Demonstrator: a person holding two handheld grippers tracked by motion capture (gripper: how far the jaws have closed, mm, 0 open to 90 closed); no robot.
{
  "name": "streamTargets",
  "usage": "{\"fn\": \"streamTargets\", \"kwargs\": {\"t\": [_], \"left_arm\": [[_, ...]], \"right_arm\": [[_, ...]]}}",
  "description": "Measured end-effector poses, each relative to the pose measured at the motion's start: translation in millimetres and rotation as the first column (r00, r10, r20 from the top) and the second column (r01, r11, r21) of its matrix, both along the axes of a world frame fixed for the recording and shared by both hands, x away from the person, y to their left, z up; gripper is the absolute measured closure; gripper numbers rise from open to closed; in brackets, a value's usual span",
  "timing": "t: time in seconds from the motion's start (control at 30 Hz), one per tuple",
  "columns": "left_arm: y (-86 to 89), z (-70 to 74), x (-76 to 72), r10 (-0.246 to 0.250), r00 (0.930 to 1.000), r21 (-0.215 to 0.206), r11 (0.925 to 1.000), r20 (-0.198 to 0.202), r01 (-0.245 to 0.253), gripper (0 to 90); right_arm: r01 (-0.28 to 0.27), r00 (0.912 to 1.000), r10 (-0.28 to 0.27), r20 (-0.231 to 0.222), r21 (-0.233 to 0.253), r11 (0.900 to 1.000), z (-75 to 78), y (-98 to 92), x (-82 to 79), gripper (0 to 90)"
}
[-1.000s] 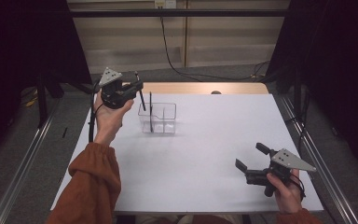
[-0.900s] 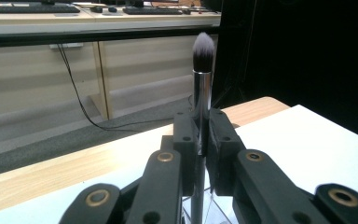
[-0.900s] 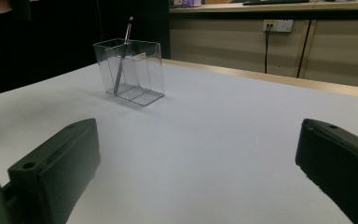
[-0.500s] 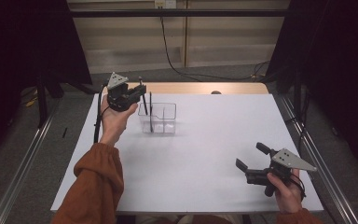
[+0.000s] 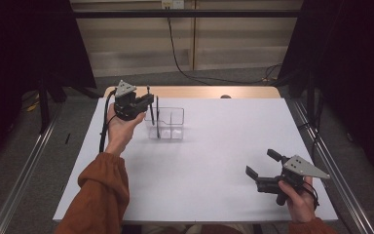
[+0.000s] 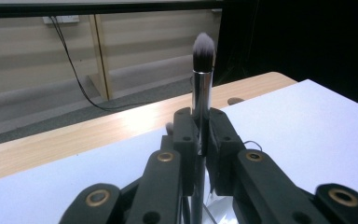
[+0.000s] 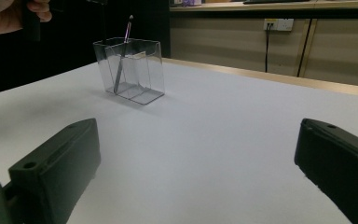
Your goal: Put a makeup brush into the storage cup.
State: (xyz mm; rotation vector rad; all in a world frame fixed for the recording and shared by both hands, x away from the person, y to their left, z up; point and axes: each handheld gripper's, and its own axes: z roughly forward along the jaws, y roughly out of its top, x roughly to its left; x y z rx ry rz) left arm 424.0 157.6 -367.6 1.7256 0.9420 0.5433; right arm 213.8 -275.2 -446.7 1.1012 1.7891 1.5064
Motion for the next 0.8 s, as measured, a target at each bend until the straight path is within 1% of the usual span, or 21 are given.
{"fn": "streamTargets", "kwargs": {"t": [0.23, 0.27, 0.47, 0.5, 0.57, 0.6, 0.67, 0.73, 0.8], "left_arm": [[-0.6, -6.8, -0.9, -0.004, 0.9999, -0.008, 1.0, -0.01, 0.004, 83.8], [-0.6, -7.9, -0.7, -0.004, 0.9999, -0.001, 1.0, -0.011, 0.004, 83.8], [-1.3, -11.6, -0.6, -0.002, 0.9999, 0.001, 1.0, -0.012, 0.002, 83.8], [-1.3, -12.5, -0.6, 0.0, 0.9998, -0.003, 1.0, -0.018, 0.0, 83.8], [-0.9, -14.5, -0.1, -0.003, 0.9998, 0.01, 1.0, -0.019, 0.003, 83.8], [-1.4, -15.4, -0.3, 0.001, 0.9998, -0.001, 1.0, -0.022, -0.001, 83.7], [-1.1, -17.9, 0.0, 0.0, 0.9996, -0.004, 1.0, -0.03, 0.0, 83.7], [-1.7, -20.3, 0.3, 0.002, 0.9994, 0.008, 1.0, -0.035, -0.002, 83.8], [-1.4, -22.3, 1.1, 0.005, 0.9992, 0.005, 1.0, -0.041, -0.005, 83.7]], "right_arm": [[-0.006, 1.0, 0.006, -0.005, -0.004, 1.0, -0.2, 1.0, -0.1, 0.0], [-0.006, 1.0, 0.006, -0.005, -0.003, 1.0, -0.2, 0.9, -0.1, 0.0], [-0.015, 0.9999, 0.014, -0.003, -0.009, 1.0, -0.2, 1.5, -0.2, 0.0], [-0.016, 0.9999, 0.016, -0.004, -0.009, 1.0, -0.3, 1.7, -0.2, 0.0], [-0.016, 0.9999, 0.016, -0.005, -0.009, 1.0, -0.1, 1.7, -0.4, 0.0], [-0.015, 0.9999, 0.015, -0.005, -0.009, 1.0, -0.1, 1.5, -0.5, 0.0], [-0.012, 0.9999, 0.012, -0.004, -0.005, 1.0, 0.0, 1.5, -0.4, 0.0], [-0.018, 0.9998, 0.018, -0.004, -0.009, 1.0, 0.0, 1.7, -0.6, 0.0], [-0.021, 0.9998, 0.021, -0.002, -0.013, 1.0, -0.2, 2.0, -0.4, 0.0]]}}
